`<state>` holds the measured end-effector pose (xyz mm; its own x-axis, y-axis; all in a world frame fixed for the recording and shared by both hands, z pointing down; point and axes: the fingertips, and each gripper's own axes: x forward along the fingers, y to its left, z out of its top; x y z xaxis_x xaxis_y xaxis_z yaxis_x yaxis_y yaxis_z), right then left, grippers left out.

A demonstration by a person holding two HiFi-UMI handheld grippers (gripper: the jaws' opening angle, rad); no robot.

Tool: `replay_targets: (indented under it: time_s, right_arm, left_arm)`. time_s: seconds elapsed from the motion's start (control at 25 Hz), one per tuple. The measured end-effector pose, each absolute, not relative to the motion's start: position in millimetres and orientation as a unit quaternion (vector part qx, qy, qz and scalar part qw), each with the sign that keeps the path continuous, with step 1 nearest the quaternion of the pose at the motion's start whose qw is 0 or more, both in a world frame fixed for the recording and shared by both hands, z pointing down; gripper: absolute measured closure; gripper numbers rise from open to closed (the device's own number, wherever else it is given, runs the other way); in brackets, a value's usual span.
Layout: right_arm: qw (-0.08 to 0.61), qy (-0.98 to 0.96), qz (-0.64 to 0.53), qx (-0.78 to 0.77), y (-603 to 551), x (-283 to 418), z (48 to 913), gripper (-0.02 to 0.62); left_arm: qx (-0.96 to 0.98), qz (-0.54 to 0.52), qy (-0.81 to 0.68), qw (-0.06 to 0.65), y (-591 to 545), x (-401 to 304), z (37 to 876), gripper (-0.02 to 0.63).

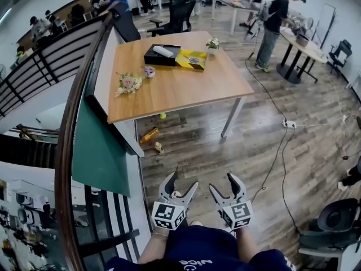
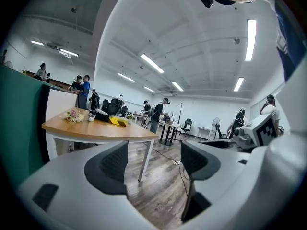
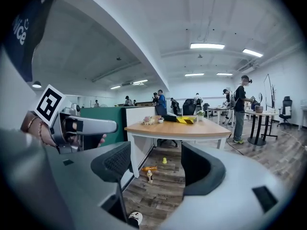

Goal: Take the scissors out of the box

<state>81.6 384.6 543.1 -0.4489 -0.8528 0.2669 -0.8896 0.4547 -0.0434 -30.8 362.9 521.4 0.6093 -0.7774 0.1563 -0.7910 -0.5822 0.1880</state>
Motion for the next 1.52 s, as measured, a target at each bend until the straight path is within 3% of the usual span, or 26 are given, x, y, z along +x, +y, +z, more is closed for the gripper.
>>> replay_targets:
  time_s: [0.64,1.04,1.28,1.52]
  right_arm:
    - [0.112,-0.807,0.097,0.572,225,47,546,0.284]
    - [0.14,-0.804,0.118,0.565,178,19,569,0.287]
    - [0.088,-0.801,0.144,0.574,151,17,562,0.284]
    - [0.112,-0.812,0.129,0.557,115,20,566,0.285]
  left_arm:
    - [0.925,0.065,-0.358,0.113,200,-54,532,0.272]
    - [0.922,0.072,-0.366,0.102,153,-78,533,0.272]
    - [0.905,0.057,-0.406,0.112,127,-100,535,0.299]
    - [0.898,0.05,-0.421,0.118,97,-100,535,0.303]
